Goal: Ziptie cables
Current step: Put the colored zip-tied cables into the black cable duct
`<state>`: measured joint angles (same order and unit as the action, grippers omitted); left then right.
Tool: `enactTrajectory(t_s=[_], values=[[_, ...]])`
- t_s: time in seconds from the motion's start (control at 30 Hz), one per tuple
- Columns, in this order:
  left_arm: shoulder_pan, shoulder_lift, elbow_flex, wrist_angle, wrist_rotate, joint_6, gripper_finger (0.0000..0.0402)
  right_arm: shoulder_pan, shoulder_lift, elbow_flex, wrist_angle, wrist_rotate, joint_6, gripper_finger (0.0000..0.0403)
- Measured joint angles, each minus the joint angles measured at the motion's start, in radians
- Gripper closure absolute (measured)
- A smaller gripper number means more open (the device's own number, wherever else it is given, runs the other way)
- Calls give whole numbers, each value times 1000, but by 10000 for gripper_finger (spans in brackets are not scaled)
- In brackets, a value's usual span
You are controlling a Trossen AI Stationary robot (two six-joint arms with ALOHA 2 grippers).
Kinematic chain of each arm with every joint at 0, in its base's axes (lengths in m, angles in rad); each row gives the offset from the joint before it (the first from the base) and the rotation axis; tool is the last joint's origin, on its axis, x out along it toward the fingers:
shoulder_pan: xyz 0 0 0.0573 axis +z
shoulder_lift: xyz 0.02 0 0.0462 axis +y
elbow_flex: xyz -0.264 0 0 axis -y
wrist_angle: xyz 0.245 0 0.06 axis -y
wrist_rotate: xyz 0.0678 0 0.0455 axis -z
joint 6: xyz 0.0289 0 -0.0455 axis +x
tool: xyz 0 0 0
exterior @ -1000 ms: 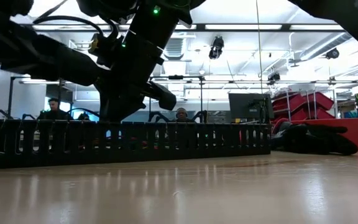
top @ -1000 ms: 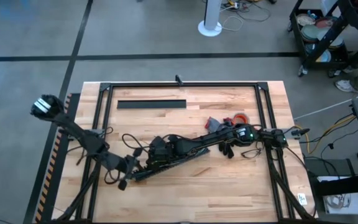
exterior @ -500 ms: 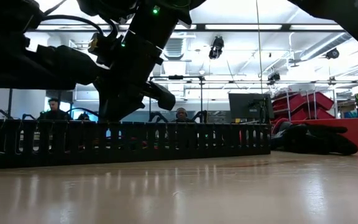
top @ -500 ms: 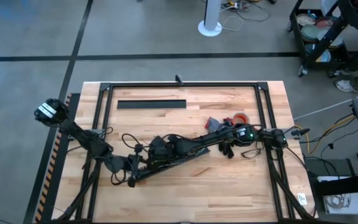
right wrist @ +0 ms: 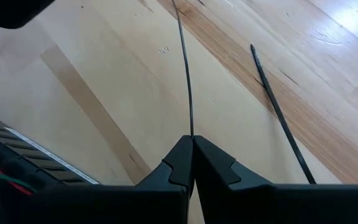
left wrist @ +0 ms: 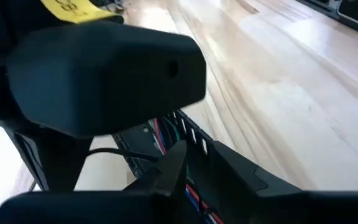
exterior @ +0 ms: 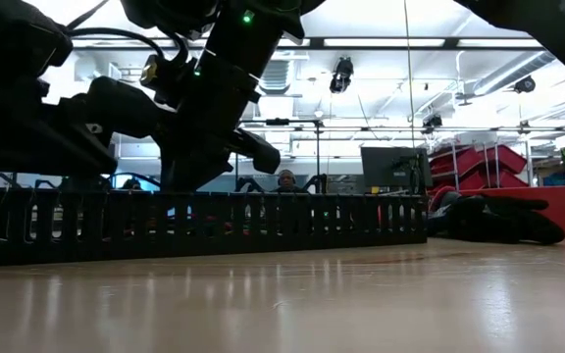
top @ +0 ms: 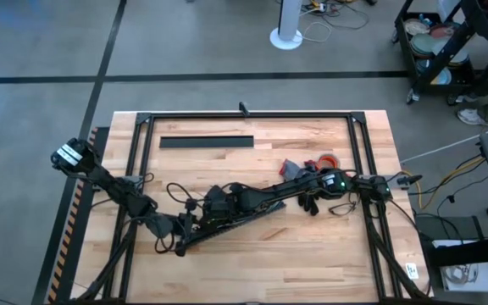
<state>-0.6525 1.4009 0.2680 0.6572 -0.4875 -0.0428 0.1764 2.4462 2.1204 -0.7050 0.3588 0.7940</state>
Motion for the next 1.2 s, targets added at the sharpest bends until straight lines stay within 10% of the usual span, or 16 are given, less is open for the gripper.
enactTrajectory(t_s=[1.2], values=[[-21, 8, -2, 93, -27, 87, 342, 46, -10, -1, 23, -26, 35, 403]])
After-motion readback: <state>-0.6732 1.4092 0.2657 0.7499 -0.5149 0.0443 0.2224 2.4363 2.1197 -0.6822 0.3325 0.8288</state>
